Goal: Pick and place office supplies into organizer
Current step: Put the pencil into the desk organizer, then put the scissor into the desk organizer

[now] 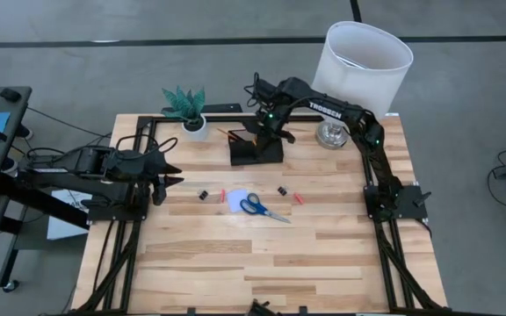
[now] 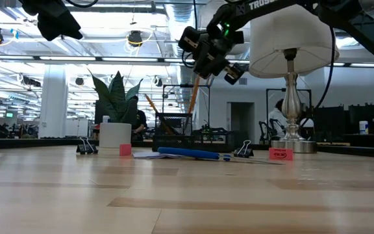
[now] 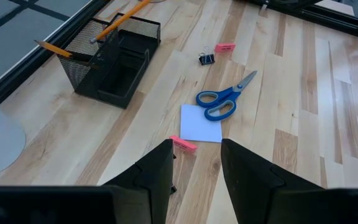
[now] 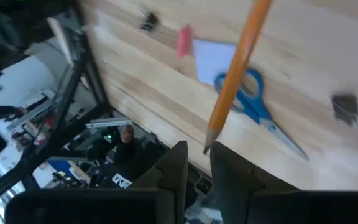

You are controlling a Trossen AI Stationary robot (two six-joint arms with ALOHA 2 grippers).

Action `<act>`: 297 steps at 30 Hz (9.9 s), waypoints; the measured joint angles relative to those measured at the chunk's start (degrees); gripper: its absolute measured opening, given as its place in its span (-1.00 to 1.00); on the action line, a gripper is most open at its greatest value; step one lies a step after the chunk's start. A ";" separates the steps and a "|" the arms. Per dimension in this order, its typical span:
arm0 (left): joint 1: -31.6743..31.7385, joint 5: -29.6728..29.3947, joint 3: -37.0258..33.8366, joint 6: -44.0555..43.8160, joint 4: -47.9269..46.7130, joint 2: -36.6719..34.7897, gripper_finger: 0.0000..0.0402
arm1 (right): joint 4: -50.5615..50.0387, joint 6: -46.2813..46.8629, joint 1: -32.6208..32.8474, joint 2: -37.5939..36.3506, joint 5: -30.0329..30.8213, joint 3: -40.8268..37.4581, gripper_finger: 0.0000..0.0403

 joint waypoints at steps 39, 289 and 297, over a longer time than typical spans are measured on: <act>-0.01 0.00 0.00 0.00 0.00 0.00 -0.37 | 12.11 -18.56 7.28 -6.88 21.40 13.46 -0.67; 0.00 0.00 0.02 0.00 0.02 0.02 -0.37 | 64.55 -24.35 43.30 -7.42 67.63 -48.56 -0.14; 0.00 0.00 0.02 0.00 0.02 0.00 -0.37 | 63.68 -24.50 42.61 -7.34 66.50 -48.65 -0.16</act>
